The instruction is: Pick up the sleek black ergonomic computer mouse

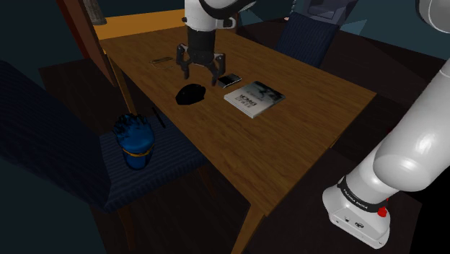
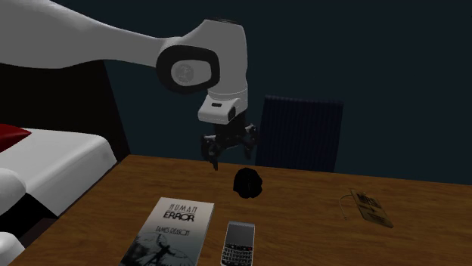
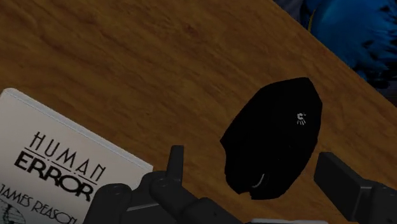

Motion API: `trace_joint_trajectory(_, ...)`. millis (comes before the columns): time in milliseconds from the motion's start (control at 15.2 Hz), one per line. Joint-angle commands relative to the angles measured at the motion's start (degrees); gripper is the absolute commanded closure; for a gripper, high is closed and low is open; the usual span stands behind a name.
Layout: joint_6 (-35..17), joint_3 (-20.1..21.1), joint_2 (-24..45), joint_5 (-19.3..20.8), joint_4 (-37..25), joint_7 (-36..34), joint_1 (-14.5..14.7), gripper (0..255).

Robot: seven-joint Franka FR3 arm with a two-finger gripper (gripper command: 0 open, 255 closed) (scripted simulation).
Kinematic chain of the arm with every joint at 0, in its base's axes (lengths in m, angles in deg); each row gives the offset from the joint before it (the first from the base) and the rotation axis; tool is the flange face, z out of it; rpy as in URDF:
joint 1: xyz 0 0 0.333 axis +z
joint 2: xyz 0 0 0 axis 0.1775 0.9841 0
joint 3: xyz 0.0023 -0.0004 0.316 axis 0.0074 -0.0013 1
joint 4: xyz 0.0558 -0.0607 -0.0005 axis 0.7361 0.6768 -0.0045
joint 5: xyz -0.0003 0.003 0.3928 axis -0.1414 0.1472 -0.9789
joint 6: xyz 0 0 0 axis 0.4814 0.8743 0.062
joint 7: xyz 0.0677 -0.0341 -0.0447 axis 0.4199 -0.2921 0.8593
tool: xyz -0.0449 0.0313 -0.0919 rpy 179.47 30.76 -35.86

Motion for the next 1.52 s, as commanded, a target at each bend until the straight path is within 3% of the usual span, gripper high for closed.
trace_joint_trajectory(0,1.07,-0.25,5.7,3.42,-6.19,-5.96,1.12,0)
trace_joint_trajectory(132,1.92,-0.87,8.82,5.1,-9.85,-8.96,2.18,0)
trace_joint_trajectory(726,-3.63,-1.16,9.58,5.56,-4.98,-9.25,2.11,0)
trace_joint_trajectory(792,-3.62,-1.16,9.51,5.53,-4.93,-9.22,2.08,255)
trace_joint_trajectory(1452,-2.92,-1.13,9.43,5.47,-5.56,-9.19,2.11,255)
